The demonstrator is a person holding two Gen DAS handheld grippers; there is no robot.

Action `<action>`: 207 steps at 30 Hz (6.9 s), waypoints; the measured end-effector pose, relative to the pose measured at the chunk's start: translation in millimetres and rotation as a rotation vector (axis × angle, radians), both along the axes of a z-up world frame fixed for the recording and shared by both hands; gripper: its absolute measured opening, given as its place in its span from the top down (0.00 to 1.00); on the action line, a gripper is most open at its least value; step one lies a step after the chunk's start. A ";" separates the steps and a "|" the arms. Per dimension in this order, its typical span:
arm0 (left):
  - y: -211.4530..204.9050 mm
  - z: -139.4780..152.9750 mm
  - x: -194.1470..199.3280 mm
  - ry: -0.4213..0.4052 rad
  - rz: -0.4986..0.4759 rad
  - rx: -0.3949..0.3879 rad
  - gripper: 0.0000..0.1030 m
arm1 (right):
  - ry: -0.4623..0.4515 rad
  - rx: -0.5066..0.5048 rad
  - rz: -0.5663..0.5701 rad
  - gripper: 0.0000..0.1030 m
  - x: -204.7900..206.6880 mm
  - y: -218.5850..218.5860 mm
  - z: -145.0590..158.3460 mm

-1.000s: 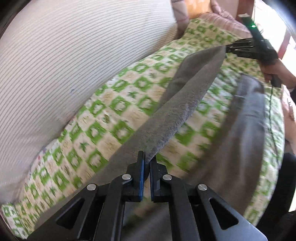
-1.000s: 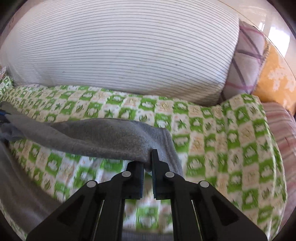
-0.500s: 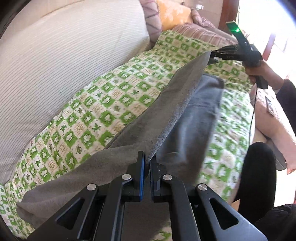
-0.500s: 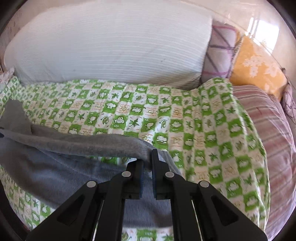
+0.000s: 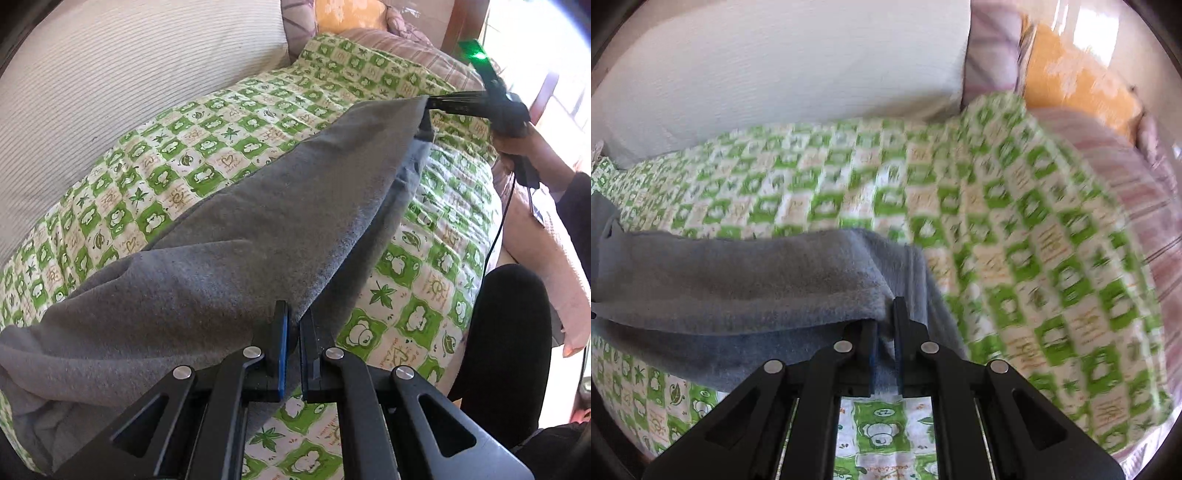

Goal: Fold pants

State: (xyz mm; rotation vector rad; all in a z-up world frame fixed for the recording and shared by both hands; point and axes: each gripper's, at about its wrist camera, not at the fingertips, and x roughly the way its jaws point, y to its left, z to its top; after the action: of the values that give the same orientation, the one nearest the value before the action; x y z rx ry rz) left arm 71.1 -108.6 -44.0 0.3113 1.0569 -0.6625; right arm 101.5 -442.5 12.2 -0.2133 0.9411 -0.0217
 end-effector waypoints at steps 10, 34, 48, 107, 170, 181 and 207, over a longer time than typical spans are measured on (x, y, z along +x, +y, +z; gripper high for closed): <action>5.3 -45.8 3.0 0.101 0.047 -0.005 0.89 | 0.138 -0.053 -0.091 0.74 -18.2 0.0 -49.6; 230.3 30.4 2.9 -0.058 0.424 0.007 0.63 | 0.081 0.285 0.336 0.22 -35.5 237.5 -23.9; 350.0 30.8 58.8 -0.032 0.677 0.000 0.41 | 0.166 0.353 0.575 0.22 -12.0 370.4 -42.0; 395.4 30.6 -104.7 -0.327 0.643 -0.117 0.93 | 0.088 0.136 0.785 0.93 -84.6 409.5 -64.8; 404.8 -19.1 -130.5 -0.088 1.130 -0.570 0.75 | 0.422 0.187 1.147 0.90 13.0 730.2 -94.9; 435.6 -77.7 -145.2 0.078 1.254 -0.548 0.67 | 0.425 0.262 1.022 0.92 1.0 770.7 -166.5; 207.0 -21.2 -61.9 -0.041 0.609 -0.394 0.46 | 0.417 0.393 0.646 0.83 97.7 461.3 -88.1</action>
State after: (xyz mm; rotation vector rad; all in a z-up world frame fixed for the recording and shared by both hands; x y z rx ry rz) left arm 9.2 98.4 -65.2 -0.3323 0.8932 -0.2968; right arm 199.2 18.8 -76.0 -0.1501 1.2303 0.8227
